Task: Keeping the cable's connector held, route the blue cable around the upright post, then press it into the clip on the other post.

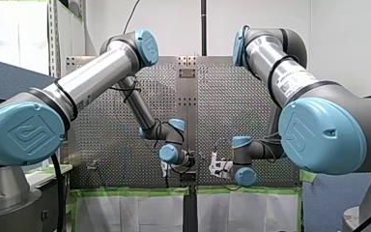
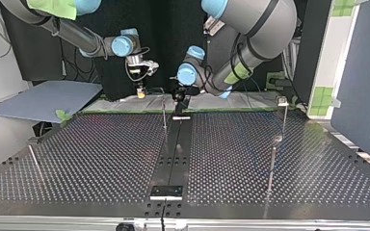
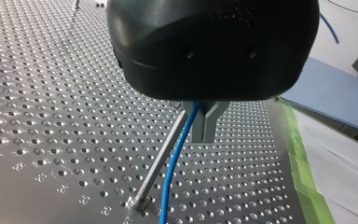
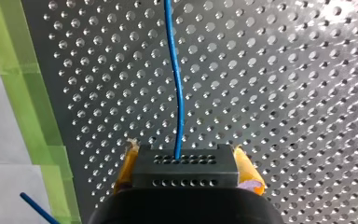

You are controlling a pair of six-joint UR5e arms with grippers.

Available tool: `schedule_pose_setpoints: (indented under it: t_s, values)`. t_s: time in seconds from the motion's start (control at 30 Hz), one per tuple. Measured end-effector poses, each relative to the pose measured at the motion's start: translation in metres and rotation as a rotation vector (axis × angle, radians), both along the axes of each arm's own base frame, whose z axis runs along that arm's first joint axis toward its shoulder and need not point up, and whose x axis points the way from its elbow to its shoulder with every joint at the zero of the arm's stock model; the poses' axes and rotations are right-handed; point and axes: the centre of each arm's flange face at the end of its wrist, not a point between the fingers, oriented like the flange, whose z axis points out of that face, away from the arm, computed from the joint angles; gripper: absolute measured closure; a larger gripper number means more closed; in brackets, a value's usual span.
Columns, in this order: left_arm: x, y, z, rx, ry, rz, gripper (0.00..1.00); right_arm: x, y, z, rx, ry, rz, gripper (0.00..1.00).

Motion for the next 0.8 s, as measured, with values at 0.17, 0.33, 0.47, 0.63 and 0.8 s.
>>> schedule_pose_setpoints:
  t_s: [0.17, 0.33, 0.47, 0.63, 0.8]
  values:
    - [0.003, 0.0, 0.001, -0.034, -0.003, -0.006, 1.0, -0.003, -0.009, -0.01, 0.015, 0.013, -0.011, 1.0]
    - [0.006, -0.001, 0.002, -0.075, 0.002, -0.018, 1.0, -0.004, -0.023, -0.008, 0.013, 0.02, -0.022, 1.0]
    - [0.008, -0.001, 0.003, -0.109, 0.006, -0.019, 1.0, -0.004, -0.031, -0.005, 0.015, 0.027, -0.029, 1.0]
    - [0.01, 0.0, 0.002, -0.148, 0.016, -0.024, 1.0, -0.005, -0.039, -0.002, 0.015, 0.027, -0.034, 1.0]
    - [0.009, 0.001, -0.007, -0.177, 0.05, -0.031, 1.0, -0.006, -0.045, 0.0, 0.011, 0.02, -0.038, 1.0]
